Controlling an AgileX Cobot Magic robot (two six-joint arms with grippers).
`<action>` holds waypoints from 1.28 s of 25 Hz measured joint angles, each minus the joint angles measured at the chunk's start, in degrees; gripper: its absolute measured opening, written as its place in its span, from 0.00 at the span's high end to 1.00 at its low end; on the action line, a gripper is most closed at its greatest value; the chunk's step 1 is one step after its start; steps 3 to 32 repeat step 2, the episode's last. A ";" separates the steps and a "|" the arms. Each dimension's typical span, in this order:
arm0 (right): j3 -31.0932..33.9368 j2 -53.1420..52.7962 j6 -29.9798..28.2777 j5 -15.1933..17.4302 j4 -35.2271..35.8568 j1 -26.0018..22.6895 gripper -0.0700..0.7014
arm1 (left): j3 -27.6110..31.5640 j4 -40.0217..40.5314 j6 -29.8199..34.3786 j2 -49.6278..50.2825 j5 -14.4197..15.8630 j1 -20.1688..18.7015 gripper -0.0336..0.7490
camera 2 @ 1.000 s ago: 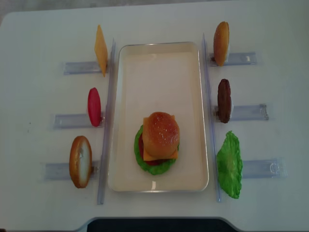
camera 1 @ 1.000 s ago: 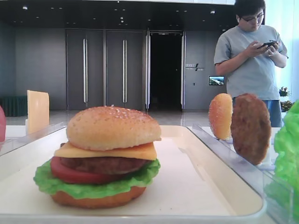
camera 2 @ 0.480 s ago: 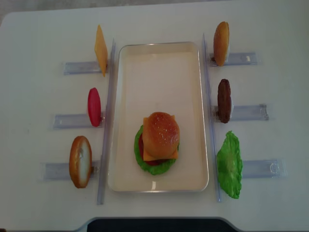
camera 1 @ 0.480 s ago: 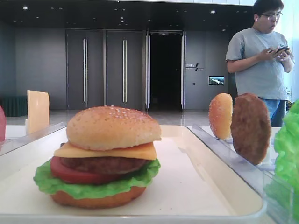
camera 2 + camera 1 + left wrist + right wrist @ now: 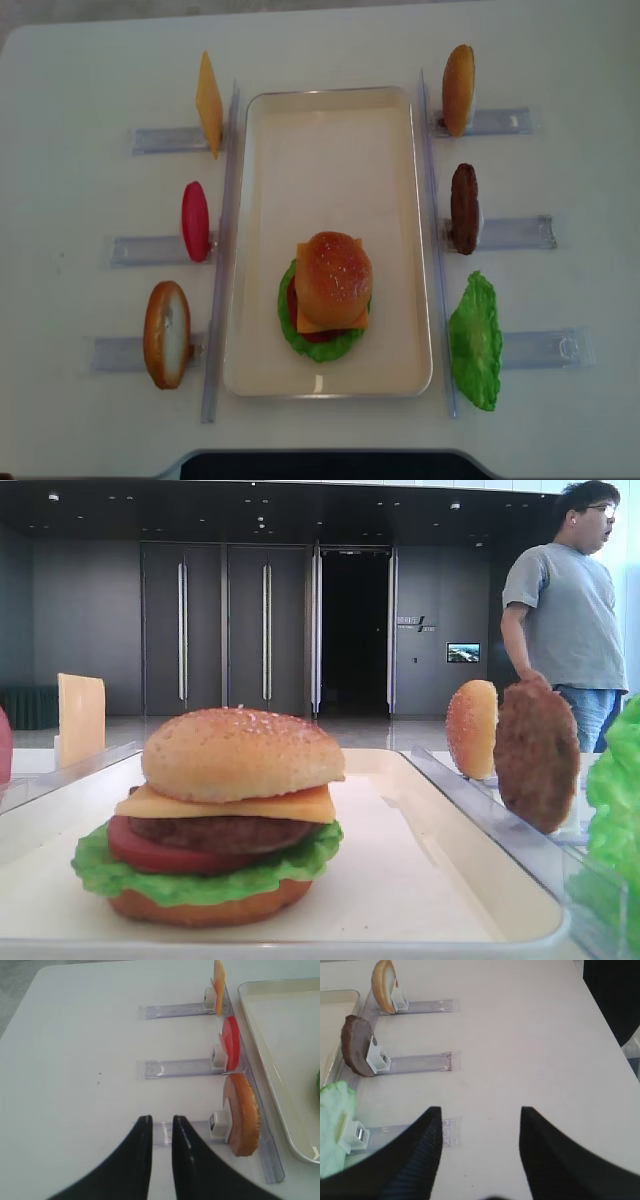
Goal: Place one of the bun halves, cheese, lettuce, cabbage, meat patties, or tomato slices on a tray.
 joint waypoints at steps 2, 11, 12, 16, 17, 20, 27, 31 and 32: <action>0.00 0.00 -0.02 0.00 0.00 0.00 0.43 | 0.00 0.00 -0.05 0.00 0.00 0.00 0.82; 0.00 0.00 -0.02 0.00 0.00 0.00 0.43 | 0.00 0.00 -0.05 0.00 0.00 0.00 0.82; 0.00 0.00 -0.02 0.00 0.00 0.00 0.43 | 0.00 0.00 -0.05 0.00 0.00 0.00 0.82; 0.00 0.00 -0.02 0.00 0.00 0.00 0.43 | 0.00 0.00 -0.05 0.00 0.00 0.00 0.82; 0.00 0.00 -0.02 0.00 0.00 0.00 0.43 | 0.00 0.00 -0.05 0.00 0.00 0.00 0.82; 0.00 0.00 -0.02 0.00 0.00 0.00 0.43 | 0.00 0.00 -0.05 0.00 0.00 0.00 0.82; 0.00 0.00 -0.02 0.00 0.00 0.00 0.43 | 0.00 0.00 -0.05 0.00 0.00 0.00 0.82; 0.00 0.00 -0.02 0.00 0.00 0.00 0.43 | 0.00 0.00 -0.05 0.00 0.00 0.00 0.82; 0.00 0.00 -0.02 0.00 0.00 0.00 0.43 | 0.00 0.00 -0.05 0.00 0.00 0.00 0.82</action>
